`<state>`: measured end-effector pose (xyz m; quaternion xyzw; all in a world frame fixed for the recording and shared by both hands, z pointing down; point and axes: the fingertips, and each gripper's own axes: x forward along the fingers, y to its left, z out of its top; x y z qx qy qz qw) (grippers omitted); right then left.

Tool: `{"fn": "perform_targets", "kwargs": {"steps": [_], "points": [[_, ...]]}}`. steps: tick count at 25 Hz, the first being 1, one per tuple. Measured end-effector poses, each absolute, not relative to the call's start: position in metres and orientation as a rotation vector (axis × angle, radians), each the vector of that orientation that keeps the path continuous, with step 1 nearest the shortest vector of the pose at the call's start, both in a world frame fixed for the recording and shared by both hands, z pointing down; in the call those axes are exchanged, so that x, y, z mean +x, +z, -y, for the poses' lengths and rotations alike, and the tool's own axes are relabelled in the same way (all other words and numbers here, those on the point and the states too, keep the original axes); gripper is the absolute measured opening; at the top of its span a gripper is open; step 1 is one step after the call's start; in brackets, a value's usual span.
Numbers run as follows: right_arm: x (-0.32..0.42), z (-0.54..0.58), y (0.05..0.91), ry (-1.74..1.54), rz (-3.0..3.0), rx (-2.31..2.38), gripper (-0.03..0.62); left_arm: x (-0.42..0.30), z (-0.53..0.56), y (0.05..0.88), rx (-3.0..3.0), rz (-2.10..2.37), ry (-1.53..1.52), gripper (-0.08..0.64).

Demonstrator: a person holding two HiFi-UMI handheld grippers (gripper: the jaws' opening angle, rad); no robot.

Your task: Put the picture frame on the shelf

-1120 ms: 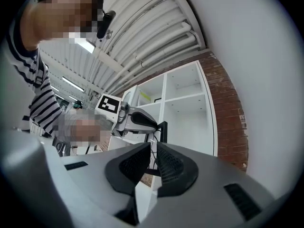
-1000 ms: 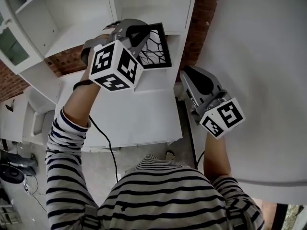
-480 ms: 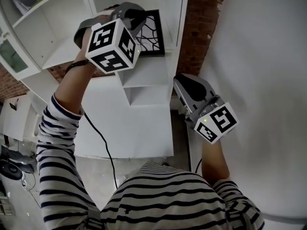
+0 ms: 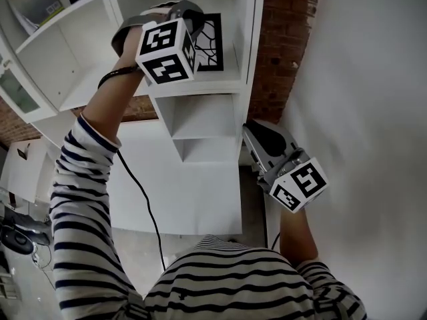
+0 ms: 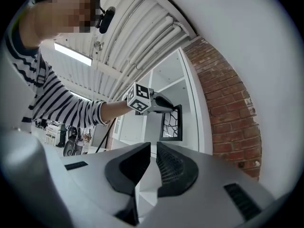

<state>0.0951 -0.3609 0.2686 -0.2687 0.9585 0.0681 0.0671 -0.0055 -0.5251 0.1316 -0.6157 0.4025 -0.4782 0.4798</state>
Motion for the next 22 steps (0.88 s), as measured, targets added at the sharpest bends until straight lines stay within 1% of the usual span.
{"fn": "perform_targets", "kwargs": {"steps": [11, 22], "points": [[0.102, 0.380, 0.279, 0.173, -2.891, -0.857, 0.010, -0.015, 0.576, 0.145, -1.400, -0.995, -1.215, 0.066], [0.098, 0.374, 0.282, 0.168, -2.898, -0.857, 0.010, -0.022, 0.582, 0.156, -1.385, -1.014, -1.240, 0.066]]}}
